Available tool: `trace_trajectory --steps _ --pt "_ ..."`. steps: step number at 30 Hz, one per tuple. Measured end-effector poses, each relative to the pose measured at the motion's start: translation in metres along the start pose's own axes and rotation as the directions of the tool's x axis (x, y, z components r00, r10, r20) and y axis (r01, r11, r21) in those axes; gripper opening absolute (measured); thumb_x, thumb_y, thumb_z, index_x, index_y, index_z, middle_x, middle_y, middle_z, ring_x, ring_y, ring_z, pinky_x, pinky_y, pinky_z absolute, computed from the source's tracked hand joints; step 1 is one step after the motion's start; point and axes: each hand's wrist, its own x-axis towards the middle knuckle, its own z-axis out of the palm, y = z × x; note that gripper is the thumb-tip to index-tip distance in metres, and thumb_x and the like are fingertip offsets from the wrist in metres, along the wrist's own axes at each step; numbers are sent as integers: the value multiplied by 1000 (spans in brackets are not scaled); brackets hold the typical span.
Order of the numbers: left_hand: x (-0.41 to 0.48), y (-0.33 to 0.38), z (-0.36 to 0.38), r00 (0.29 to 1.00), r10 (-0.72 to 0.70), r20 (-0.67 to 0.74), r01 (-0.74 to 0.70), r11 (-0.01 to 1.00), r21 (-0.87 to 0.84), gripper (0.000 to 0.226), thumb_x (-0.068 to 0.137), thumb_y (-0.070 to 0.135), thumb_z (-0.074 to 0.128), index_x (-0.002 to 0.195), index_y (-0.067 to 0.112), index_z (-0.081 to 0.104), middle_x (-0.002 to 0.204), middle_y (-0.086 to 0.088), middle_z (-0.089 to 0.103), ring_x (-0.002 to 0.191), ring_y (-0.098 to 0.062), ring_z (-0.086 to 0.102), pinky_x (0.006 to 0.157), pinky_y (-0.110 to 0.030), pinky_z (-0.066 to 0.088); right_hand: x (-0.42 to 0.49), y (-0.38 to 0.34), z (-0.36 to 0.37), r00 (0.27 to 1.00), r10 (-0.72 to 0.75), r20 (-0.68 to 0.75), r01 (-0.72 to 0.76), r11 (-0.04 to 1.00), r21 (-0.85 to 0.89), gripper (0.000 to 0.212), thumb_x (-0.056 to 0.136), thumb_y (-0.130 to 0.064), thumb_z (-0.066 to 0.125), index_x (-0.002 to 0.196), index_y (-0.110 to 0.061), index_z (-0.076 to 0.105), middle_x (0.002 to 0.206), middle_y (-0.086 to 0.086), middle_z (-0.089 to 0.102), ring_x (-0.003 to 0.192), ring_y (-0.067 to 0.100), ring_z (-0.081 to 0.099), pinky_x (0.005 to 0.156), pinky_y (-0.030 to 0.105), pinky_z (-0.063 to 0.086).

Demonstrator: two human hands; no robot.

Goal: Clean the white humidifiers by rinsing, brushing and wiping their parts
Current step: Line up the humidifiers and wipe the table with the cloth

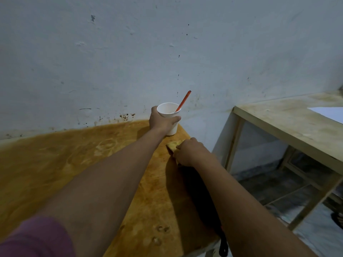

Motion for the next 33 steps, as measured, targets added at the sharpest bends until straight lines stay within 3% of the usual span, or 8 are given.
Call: trace_trajectory --steps 5,11,16,18,20,23,28,33 --pt "3 -10 4 1000 -23 2 23 1000 -1 91 70 33 87 142 17 35 138 -5 48 123 -25 48 94 -37 49 -1 0 -2 1000 -5 -1 5 1000 1 37 92 -22 57 128 -13 55 131 11 43 121 30 46 99 41 48" --pt "-2 -13 -1 985 -137 103 137 991 10 100 72 37 86 147 18 24 143 -10 43 125 -30 47 94 -39 48 -8 3 1 997 -56 -54 56 998 7 41 97 -31 50 135 -17 53 132 9 42 121 28 44 97 39 46" --pt "-32 -23 -35 993 -96 64 84 981 174 82 85 40 73 149 19 27 150 -8 40 131 -29 45 91 -34 42 -38 7 -5 978 -134 -161 146 987 63 44 96 -42 52 136 -24 53 130 6 43 114 24 50 94 41 50" --pt "-56 -33 -56 998 -43 55 21 939 343 75 85 45 70 146 22 33 148 -5 42 129 -28 48 99 -40 46 -60 8 -6 961 -139 -237 169 979 112 42 96 -43 52 134 -25 55 129 5 44 112 22 51 92 39 51" --pt "-87 -41 -79 995 3 103 -61 823 565 67 86 49 65 143 25 40 146 -2 44 128 -27 48 100 -47 48 -85 9 -2 944 -139 -300 179 977 112 40 95 -44 51 130 -25 58 127 4 47 109 21 52 90 38 52" --pt "-130 -45 -111 986 10 166 -134 637 759 66 85 59 60 140 24 47 145 -2 45 132 -27 42 108 -45 39 -119 11 9 933 -76 -351 114 990 88 47 92 -47 50 133 -23 56 132 8 45 119 26 47 99 43 46" --pt "-178 -43 -137 981 -66 181 -112 570 814 74 85 71 52 141 24 47 150 -7 37 138 -32 32 113 -48 29 -160 22 30 957 122 -262 -118 993 32 64 91 -57 47 146 -26 36 149 13 30 139 35 26 112 52 28" --pt "-188 -40 -141 969 -113 220 -116 580 806 73 85 73 49 141 25 47 154 -8 30 141 -32 25 113 -50 26 -165 34 39 932 80 -354 -55 995 81 47 100 -36 43 147 -28 38 142 9 42 124 33 44 97 45 43"
